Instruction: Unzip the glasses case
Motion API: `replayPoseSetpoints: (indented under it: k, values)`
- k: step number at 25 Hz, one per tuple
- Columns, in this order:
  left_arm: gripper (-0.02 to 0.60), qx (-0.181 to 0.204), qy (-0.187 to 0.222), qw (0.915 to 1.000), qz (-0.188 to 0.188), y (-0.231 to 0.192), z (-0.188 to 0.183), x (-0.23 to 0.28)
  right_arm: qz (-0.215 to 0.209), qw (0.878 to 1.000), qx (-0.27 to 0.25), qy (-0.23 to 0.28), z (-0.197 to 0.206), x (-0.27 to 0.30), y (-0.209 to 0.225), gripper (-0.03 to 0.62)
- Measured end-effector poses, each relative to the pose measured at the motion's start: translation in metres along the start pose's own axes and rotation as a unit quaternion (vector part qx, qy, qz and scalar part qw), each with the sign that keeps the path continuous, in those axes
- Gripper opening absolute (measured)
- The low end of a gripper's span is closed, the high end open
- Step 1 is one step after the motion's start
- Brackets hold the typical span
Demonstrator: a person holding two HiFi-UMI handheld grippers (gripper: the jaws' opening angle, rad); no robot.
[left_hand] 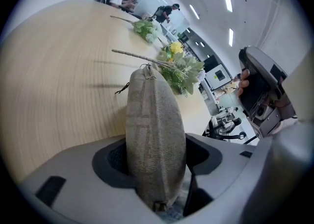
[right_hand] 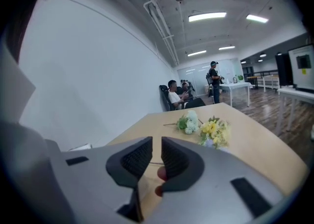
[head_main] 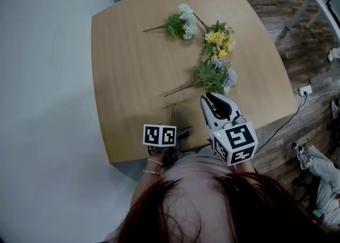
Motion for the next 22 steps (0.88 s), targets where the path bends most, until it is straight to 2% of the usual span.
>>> replayPoseSetpoints:
  k: [4, 8, 11, 18, 22]
  values:
    - [0.284, 0.037, -0.015, 0.9989, -0.024, -0.004, 0.001, -0.012, 0.005, 1.000, -0.021, 0.003, 0.000, 0.001, -0.006, 0.051]
    - [0.284, 0.059, -0.030, 0.9971, -0.038, -0.015, -0.002, -0.034, 0.002, 1.000, -0.025, 0.005, 0.000, 0.006, -0.018, 0.046]
    - [0.284, 0.089, -0.048, 0.9936, -0.051, -0.020, -0.003, -0.049, -0.005, 1.000, -0.024, 0.011, 0.000, 0.010, -0.029, 0.046]
    - [0.284, 0.168, -0.098, 0.9773, -0.083, -0.022, -0.008, -0.086, -0.021, 1.000, -0.016, 0.008, -0.001, 0.020, -0.052, 0.046]
    - [0.284, 0.215, -0.130, 0.9619, -0.108, -0.021, -0.004, -0.100, -0.029, 0.999, -0.014, 0.004, 0.001, 0.022, -0.062, 0.046]
Point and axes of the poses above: the fingertips, and each gripper's own axes: x forward along the fingers, y to its right, z out of its underside, the point moved 10 cm from there along -x, backward along the fingers, and after that the axes turned 3 degrees about -z, right-handed, at the moved point
